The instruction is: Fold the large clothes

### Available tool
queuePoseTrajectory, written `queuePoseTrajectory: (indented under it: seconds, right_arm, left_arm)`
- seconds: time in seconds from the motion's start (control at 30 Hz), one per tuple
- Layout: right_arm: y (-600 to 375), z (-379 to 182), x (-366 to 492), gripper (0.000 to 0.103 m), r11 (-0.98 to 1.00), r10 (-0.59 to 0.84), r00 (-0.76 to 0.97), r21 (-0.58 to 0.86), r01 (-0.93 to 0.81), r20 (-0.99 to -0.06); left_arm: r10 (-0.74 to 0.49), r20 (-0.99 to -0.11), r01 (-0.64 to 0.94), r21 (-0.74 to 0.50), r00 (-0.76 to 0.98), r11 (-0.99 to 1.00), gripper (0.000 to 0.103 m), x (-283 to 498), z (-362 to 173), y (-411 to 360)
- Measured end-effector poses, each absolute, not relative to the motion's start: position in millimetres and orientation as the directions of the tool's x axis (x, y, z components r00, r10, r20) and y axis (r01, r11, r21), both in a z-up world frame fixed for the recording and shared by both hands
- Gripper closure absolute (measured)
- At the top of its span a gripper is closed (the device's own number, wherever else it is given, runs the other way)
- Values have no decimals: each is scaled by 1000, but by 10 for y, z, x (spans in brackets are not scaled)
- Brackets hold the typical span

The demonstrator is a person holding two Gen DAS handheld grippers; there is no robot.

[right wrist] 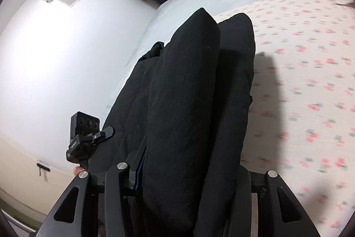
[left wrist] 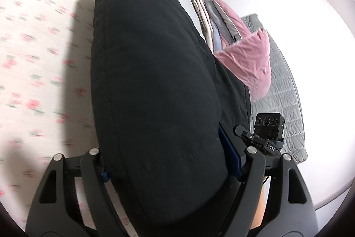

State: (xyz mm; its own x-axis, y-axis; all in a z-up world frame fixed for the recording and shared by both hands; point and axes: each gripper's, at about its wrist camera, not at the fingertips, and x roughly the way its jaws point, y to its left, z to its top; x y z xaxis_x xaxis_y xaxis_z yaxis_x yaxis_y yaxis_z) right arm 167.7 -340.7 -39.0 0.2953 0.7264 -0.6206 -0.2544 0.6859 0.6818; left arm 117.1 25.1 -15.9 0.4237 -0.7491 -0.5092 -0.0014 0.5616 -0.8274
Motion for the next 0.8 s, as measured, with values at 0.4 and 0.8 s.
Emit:
queuePoseTrajectory:
  seconds: [0.4, 0.8]
  right_arm:
    - [-3218, -522, 1745, 57, 630, 774, 194, 701, -334, -603]
    - [-2923, -1189, 1943, 55, 611, 785, 93, 742, -275, -612]
  left_arm:
    - [-661, -529, -76, -808, 532, 585, 25, 981, -119, 1539]
    - [-632, -584, -141, -781, 510, 608, 21, 1090, -749, 2099]
